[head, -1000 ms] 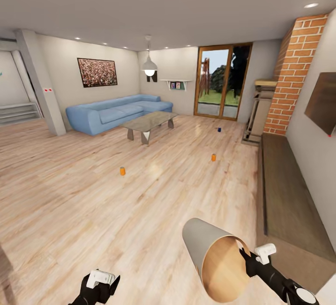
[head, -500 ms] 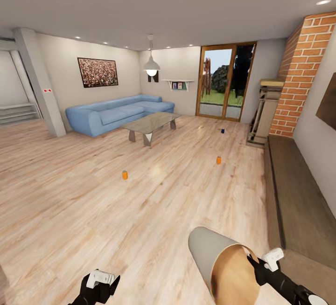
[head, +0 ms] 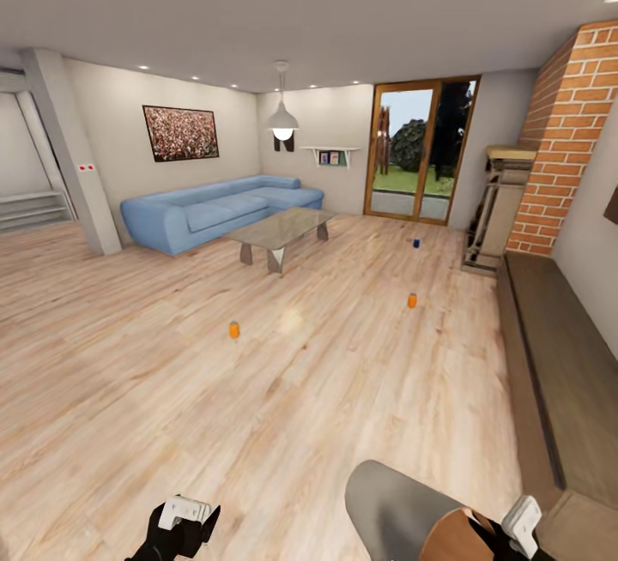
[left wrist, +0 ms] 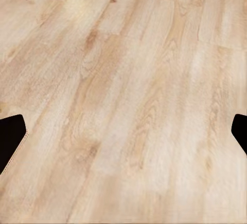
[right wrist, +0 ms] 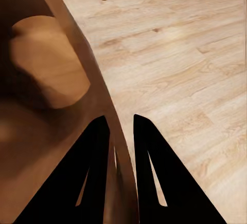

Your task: Put the three can of soda from the living room inside the tash can in the kitchen.

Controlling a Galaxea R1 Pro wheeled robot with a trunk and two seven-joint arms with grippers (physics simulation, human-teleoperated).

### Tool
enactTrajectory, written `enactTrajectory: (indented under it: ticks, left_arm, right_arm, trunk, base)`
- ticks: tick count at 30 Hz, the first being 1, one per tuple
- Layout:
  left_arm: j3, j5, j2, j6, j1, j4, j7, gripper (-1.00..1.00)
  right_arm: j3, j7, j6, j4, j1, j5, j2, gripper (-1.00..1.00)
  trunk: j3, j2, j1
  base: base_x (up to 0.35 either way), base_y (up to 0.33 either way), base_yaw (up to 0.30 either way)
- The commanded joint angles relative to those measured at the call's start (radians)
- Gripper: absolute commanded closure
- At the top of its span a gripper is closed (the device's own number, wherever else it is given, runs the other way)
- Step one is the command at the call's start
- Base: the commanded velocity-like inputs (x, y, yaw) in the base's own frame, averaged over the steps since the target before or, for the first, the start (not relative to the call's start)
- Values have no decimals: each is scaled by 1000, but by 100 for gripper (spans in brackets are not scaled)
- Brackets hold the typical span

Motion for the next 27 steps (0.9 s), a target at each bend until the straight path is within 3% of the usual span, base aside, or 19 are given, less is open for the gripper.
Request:
enactTrajectory:
  ticks: [1, 27]
  left_arm:
    - [-1, 0, 0, 0, 0, 0, 0, -100]
    - [-2, 0, 0, 2, 0, 0, -2, -100]
  right_arm:
    - [-3, 12, 0, -1, 3, -13, 0, 100]
    - [-14, -6, -4, 0, 10, -20, 2, 100]
  trunk:
    - [0, 0, 0]
    - [0, 0, 0]
  base:
    - [272, 175, 0]
    - [276, 168, 0]
